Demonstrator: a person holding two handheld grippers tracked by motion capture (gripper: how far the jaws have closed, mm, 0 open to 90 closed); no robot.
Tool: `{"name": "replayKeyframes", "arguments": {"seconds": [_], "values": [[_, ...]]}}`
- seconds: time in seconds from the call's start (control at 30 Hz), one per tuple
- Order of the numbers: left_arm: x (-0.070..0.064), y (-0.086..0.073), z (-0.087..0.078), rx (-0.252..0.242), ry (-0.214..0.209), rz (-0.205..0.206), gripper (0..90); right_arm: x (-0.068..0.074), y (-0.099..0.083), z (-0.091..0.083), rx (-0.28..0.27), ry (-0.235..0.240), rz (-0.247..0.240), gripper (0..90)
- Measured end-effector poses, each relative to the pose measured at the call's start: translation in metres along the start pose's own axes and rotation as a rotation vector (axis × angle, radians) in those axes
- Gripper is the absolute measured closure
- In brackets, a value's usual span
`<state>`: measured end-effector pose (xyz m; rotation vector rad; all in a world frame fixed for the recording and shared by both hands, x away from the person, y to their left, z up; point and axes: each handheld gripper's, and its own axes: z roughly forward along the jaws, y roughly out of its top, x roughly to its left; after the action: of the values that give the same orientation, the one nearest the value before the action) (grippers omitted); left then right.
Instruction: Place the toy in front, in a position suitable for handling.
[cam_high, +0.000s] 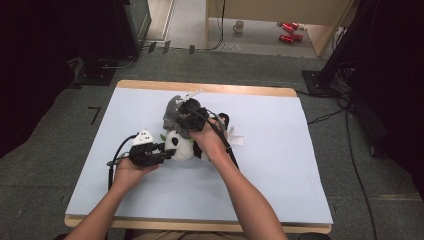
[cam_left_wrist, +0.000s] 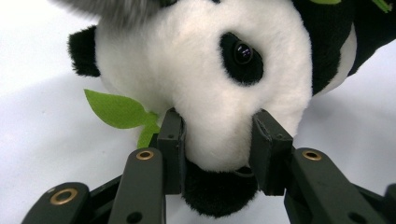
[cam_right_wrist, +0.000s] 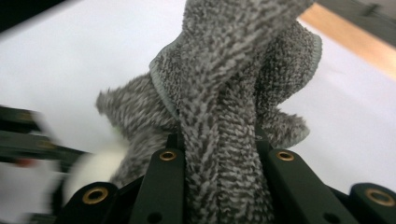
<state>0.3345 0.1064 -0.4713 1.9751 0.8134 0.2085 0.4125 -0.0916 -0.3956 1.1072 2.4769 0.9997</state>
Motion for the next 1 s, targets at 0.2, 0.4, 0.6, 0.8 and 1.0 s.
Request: {"name": "replayKeyframes", "arguments": {"seconds": [0.2,0.4,0.6,0.8,1.0], "values": [[0.001,-0.001,0.000,-0.001,-0.015,0.009,62.2,-0.038,-0.010,-0.010,0.069,-0.080,0.068,76.6],[0.003,-0.002,0.001,0.002,-0.025,0.002,62.2,-0.064,-0.011,-0.036,0.065,-0.235,0.065,77.5],[0.004,-0.002,0.001,-0.004,-0.030,0.008,61.8,-0.086,-0.020,-0.065,0.004,-0.184,0.202,77.4],[0.006,-0.003,0.002,-0.021,-0.036,0.000,60.3,-0.078,-0.011,-0.084,-0.096,-0.156,0.186,77.2],[0.007,-0.003,0.003,-0.032,-0.035,-0.013,59.0,-0.045,-0.001,-0.083,-0.128,-0.087,0.144,77.0]]}}
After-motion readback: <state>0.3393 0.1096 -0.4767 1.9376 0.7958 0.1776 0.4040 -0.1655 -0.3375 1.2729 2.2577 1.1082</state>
